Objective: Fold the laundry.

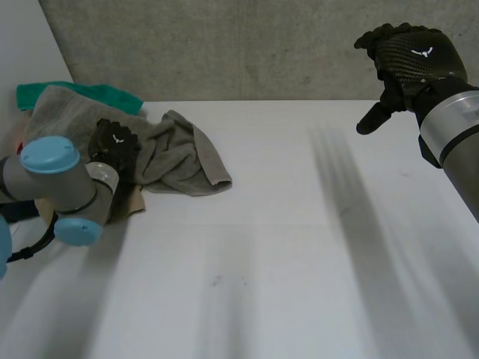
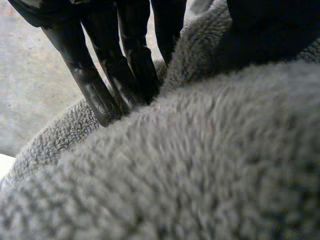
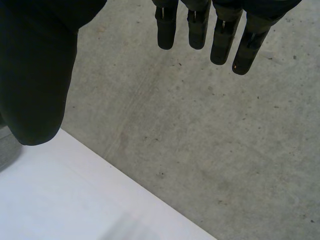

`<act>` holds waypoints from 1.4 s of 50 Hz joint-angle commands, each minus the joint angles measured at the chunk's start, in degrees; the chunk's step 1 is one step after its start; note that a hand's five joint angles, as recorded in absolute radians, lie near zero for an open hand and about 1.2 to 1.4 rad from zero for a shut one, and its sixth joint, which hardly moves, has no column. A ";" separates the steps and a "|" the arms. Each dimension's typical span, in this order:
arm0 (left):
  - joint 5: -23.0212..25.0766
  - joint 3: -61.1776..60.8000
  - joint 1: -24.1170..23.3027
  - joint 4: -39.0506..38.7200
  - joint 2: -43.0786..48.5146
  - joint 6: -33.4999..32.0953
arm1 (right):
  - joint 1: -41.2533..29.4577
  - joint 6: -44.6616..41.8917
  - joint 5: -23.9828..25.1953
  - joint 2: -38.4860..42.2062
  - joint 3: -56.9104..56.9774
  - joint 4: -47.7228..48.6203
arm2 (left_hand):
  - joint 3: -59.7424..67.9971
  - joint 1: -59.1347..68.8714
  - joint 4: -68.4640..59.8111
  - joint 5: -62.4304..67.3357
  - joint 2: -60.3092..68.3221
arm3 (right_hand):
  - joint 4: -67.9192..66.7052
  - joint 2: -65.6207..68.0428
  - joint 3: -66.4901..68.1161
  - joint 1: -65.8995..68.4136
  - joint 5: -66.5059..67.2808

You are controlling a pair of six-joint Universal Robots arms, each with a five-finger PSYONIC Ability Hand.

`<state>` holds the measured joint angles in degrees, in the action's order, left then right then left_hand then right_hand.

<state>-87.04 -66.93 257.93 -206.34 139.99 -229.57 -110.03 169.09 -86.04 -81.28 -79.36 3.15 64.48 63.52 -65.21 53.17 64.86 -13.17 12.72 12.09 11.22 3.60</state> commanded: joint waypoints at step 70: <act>0.46 -1.46 -24.05 23.09 -2.98 39.55 | -0.62 -32.07 8.79 22.48 -3.52 -8.07 | -30.39 -29.43 31.12 -29.08 -30.77 | -66.81 67.26 67.89 68.75 66.37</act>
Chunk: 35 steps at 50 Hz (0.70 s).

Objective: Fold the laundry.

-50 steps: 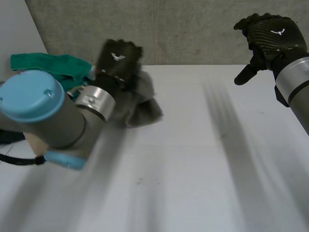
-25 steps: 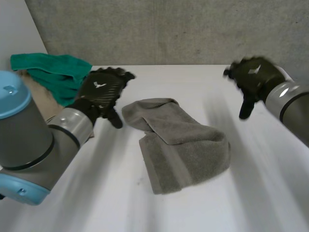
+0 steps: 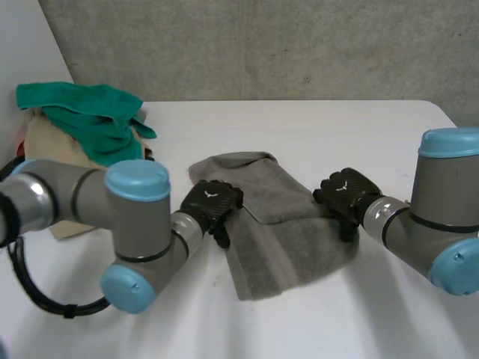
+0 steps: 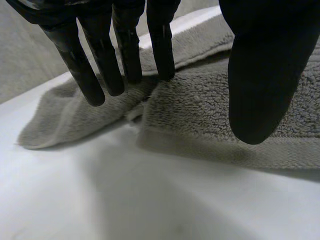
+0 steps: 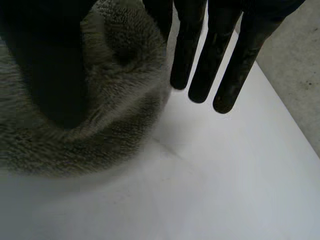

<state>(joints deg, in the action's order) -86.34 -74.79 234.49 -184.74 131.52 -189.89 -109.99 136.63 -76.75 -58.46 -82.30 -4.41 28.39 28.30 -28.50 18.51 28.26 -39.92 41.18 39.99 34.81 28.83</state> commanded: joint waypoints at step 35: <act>-3.84 2.46 3.78 -2.11 -18.32 -14.53 | -16.86 26.39 15.93 -12.12 -6.83 -26.54 | 51.61 51.70 -51.50 51.49 51.74 | 23.04 -24.30 -23.11 -17.94 -21.95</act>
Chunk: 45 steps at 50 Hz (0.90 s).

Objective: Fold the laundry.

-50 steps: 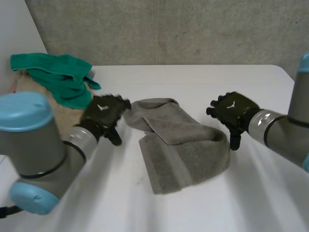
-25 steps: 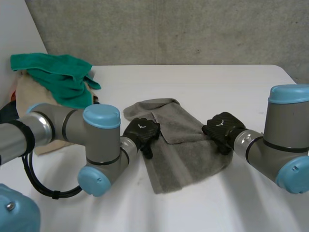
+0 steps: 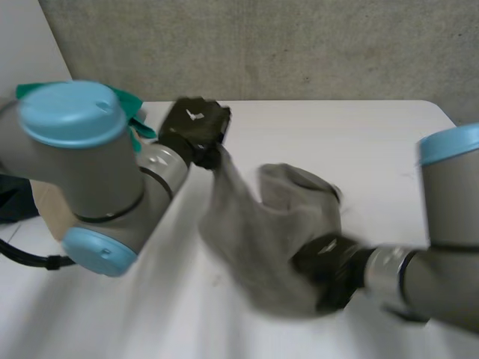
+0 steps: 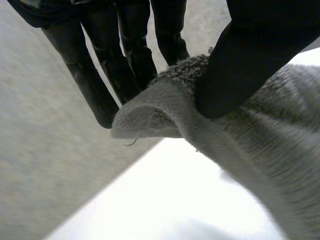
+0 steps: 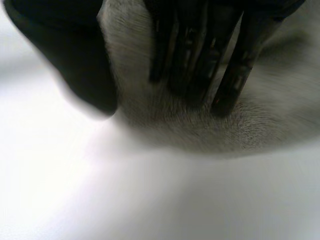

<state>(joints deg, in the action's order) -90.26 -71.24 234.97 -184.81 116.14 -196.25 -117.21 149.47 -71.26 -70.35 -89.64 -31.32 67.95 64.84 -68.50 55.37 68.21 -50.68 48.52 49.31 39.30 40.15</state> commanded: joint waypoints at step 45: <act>0.44 -1.00 2.16 -7.49 -26.14 -9.24 | 6.20 13.47 5.17 16.82 13.70 21.04 | 12.05 15.16 -11.50 14.63 11.79 | 29.83 -27.68 -28.46 -18.46 -29.30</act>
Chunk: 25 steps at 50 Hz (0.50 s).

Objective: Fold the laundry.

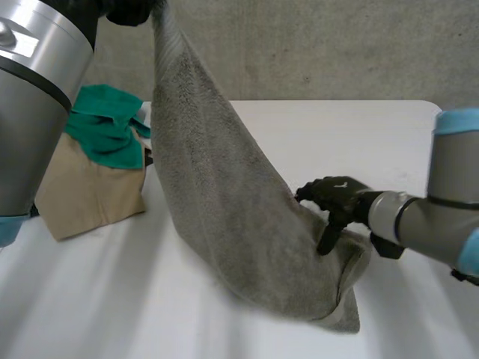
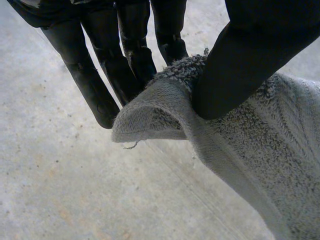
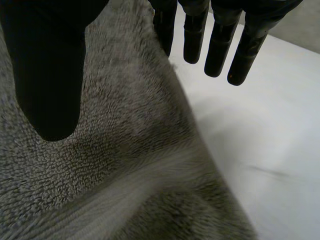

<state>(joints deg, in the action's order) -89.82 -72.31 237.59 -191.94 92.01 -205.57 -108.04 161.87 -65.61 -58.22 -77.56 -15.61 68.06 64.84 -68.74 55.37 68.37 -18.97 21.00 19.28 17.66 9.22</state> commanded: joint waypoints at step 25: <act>0.35 -7.30 8.67 -1.42 -1.23 -0.27 | 14.08 -8.11 -1.10 -14.18 6.20 -4.06 | 11.94 15.16 -11.26 14.63 11.63 | -61.03 59.00 60.72 62.34 60.78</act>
<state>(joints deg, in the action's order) -89.64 -75.32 240.37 -193.49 88.85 -205.98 -103.30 163.51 -65.86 -61.03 -71.02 -16.39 68.06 64.84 -68.74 55.37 68.48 -67.99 67.14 67.79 56.62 56.59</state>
